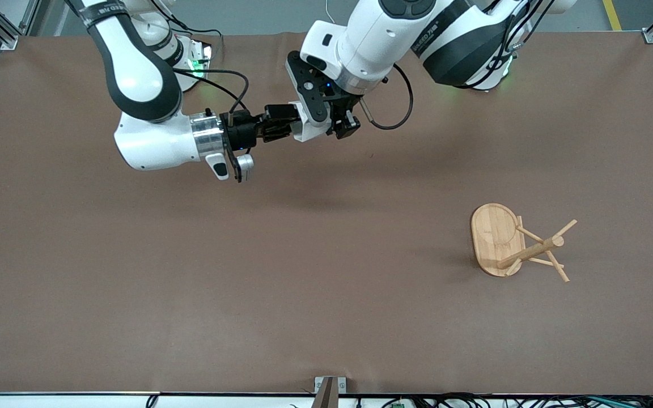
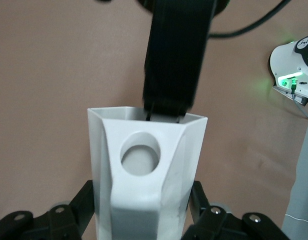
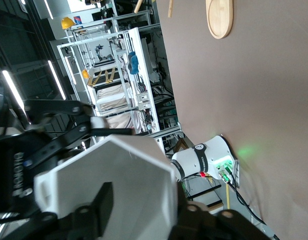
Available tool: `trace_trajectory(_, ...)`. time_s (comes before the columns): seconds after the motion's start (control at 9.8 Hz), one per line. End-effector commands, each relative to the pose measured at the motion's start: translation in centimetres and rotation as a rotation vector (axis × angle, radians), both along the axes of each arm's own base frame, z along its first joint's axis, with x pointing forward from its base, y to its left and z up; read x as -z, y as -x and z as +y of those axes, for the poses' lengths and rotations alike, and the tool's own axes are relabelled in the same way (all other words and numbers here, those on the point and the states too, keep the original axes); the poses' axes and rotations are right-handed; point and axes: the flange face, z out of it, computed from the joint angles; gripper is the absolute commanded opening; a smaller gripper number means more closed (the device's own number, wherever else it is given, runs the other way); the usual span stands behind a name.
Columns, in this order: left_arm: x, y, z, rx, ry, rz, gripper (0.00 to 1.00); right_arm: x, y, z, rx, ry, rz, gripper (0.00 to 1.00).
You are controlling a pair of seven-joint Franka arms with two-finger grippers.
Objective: Hang cup on rack
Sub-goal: 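Grasp the cup rim with the left gripper beside the right gripper, then carry the cup toward the rack while the right gripper releases, withdraws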
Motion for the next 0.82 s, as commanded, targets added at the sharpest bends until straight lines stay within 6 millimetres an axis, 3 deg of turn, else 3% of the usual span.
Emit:
trace_trajectory(0.0,0.9,-0.4,2.0,-0.051,-0.063,0.042,0.00,-3.1,-2.2,-6.2,-0.036,0.116,-0.033,1.00)
trace_trajectory(0.1,0.9,-0.5,2.5,-0.082,-0.081,0.057,0.00,-4.0,-3.2,-9.3,-0.063,0.254,-0.027,1.00)
trace_trajectory(0.31,0.8,-2.9,5.2,-0.265,-0.133,0.063,0.00,-4.6,-5.0,-16.7,-0.084,0.600,-0.102,1.00)
trace_trajectory(0.41,0.6,-4.7,7.5,-0.391,-0.153,0.071,0.00,-5.1,-5.3,-20.0,-0.088,0.775,-0.163,1.00)
trace_trajectory(0.51,0.5,-5.7,8.9,-0.476,-0.169,0.076,0.00,-5.9,-6.6,-24.8,-0.048,0.933,-0.216,1.00)
trace_trajectory(0.61,0.9,-7.5,11.3,-0.559,-0.192,0.082,0.00,-7.2,-7.2,-28.5,-0.022,1.077,-0.268,1.00)
trace_trajectory(0.71,1.4,-9.0,13.7,-0.645,-0.204,0.107,0.00,-10.1,-7.8,-31.2,0.018,1.200,-0.363,1.00)
